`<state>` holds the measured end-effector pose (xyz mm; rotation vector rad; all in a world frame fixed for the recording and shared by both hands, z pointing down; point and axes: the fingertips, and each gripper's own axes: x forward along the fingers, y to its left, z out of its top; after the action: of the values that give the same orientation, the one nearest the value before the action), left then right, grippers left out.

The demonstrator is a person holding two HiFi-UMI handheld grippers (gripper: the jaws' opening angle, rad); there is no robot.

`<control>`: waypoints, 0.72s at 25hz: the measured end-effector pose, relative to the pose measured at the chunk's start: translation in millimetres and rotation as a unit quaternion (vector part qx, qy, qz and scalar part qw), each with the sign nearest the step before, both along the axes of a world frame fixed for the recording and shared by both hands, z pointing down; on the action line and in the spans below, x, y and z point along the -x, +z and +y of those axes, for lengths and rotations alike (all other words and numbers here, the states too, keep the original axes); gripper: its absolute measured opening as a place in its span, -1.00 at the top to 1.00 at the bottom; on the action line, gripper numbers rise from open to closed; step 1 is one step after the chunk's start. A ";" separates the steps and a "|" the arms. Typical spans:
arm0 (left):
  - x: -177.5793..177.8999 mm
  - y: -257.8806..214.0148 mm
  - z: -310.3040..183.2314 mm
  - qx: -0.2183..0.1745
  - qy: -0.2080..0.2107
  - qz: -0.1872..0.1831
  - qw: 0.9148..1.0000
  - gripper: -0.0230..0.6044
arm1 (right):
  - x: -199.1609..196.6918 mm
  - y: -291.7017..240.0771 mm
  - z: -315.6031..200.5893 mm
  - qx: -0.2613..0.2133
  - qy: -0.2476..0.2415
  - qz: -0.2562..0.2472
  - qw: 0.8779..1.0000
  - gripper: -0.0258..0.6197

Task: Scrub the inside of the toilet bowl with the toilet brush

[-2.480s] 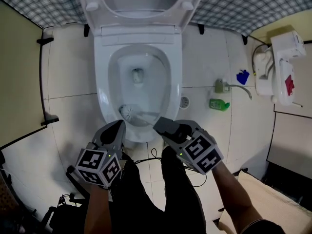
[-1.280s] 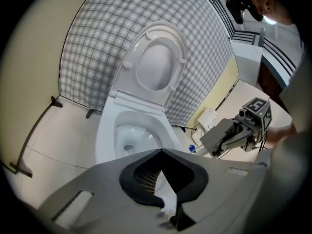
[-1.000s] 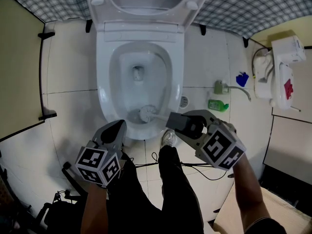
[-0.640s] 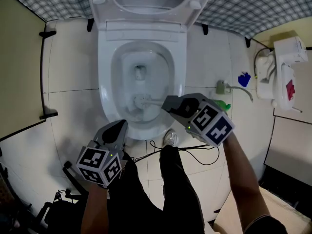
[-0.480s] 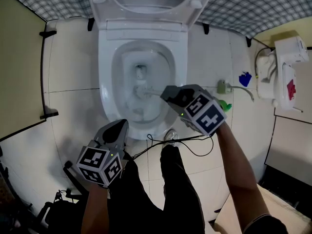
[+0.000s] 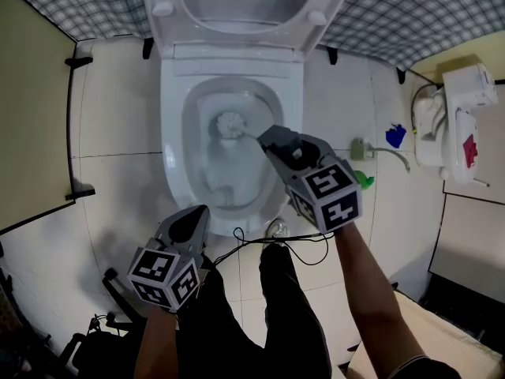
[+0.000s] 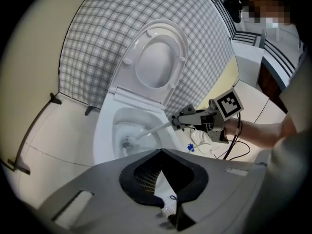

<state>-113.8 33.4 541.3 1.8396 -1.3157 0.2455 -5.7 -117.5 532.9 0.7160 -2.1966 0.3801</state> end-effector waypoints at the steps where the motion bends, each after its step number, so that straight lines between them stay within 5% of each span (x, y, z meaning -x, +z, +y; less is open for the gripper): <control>1: -0.5 -0.6 -0.7 -0.001 0.001 0.000 1.000 0.90 | 5.4 -4.1 -6.7 -0.008 0.008 -0.010 1.000 0.33; 8: 5.3 0.7 -0.7 -0.001 -0.005 0.000 1.000 0.90 | 46.7 -13.7 -42.5 -0.040 0.033 -0.056 0.997 0.33; 18: 14.2 5.6 3.6 0.005 -0.011 0.000 1.000 0.90 | 48.4 5.1 -38.8 -0.042 0.051 -0.042 0.997 0.33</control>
<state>-128.0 37.0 547.0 1.8160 -1.3319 0.2392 -54.2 -156.3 537.9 0.8755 -2.2718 0.3790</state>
